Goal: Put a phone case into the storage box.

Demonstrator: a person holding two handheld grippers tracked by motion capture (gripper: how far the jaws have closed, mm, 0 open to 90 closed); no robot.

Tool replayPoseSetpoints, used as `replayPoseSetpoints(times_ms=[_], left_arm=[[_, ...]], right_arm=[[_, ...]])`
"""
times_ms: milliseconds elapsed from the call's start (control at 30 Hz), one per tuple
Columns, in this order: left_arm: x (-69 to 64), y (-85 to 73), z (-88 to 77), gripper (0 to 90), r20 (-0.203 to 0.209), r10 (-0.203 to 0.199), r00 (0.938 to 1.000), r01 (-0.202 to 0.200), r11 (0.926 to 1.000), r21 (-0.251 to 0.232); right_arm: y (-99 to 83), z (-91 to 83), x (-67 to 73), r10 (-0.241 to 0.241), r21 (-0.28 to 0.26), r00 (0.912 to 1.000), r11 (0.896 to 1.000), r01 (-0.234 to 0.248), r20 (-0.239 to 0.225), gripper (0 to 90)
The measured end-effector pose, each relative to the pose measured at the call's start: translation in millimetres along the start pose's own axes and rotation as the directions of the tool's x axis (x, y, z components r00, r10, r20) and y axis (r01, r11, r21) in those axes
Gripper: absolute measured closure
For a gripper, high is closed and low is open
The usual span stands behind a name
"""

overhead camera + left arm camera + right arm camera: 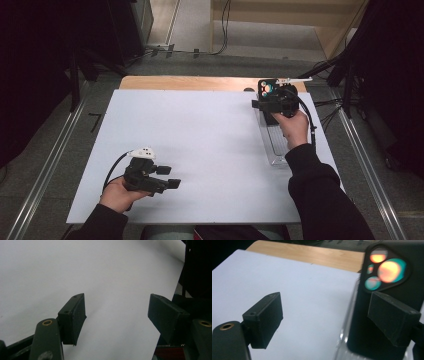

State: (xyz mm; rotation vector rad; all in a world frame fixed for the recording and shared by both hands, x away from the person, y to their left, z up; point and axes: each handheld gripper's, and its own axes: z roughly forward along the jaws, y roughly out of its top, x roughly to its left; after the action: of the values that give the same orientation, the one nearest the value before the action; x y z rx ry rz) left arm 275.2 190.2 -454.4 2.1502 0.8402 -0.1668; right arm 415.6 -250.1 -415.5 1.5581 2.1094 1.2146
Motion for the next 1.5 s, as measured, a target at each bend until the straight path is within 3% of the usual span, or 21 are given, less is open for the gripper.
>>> replayPoseSetpoints(times_ms=[233, 367, 600, 700, 833, 1067, 1433, 1500], left_arm=[[2.8, 0.6, -2.2, 30.6, -0.013, -0.010, 0.9999, 0.010, 0.9999, -0.004], [3.1, -0.1, -3.3, 30.6, -0.017, -0.012, 0.9998, 0.012, 0.9999, -0.008], [3.5, -1.2, -5.9, 30.5, -0.016, -0.011, 0.9998, 0.011, 0.9998, -0.016], [4.3, -2.0, -6.8, 30.5, -0.016, -0.007, 0.9999, 0.007, 0.9999, -0.012], [3.6, -2.4, -7.3, 30.5, -0.018, -0.006, 0.9998, 0.006, 0.9999, -0.014], [2.4, -3.8, -8.2, 30.4, -0.014, -0.005, 0.9999, 0.005, 0.9998, -0.019], [2.9, -8.0, -8.7, 30.4, -0.017, -0.007, 0.9998, 0.006, 0.9997, -0.024], [3.1, -9.0, -8.5, 30.4, -0.014, -0.011, 0.9998, 0.011, 0.9995, -0.029]], right_arm=[[-17.9, -14.5, 25.2, -0.075, 0.035, 0.9916, 0.996, 0.079, -0.105, 12.8], [-30.7, -23.1, 35.8, -0.094, 0.025, 0.9786, 0.995, 0.100, -0.183, 17.7], [-50.0, -36.9, 50.5, -0.133, 0.033, 0.9638, 0.989, 0.145, -0.231, 22.7], [-61.2, -41.7, 60.2, -0.151, 0.053, 0.9536, 0.984, 0.170, -0.261, 24.1], [-78.3, -46.3, 70.0, -0.176, 0.067, 0.9428, 0.977, 0.202, -0.283, 24.1], [-102.7, -56.1, 74.6, -0.205, 0.073, 0.9328, 0.969, 0.236, -0.296, 24.1], [-139.1, -70.3, 63.9, -0.209, 0.087, 0.9277, 0.965, 0.247, -0.309, 23.7], [-144.4, -70.5, 62.5, -0.220, 0.098, 0.9257, 0.960, 0.261, -0.308, 23.7]])
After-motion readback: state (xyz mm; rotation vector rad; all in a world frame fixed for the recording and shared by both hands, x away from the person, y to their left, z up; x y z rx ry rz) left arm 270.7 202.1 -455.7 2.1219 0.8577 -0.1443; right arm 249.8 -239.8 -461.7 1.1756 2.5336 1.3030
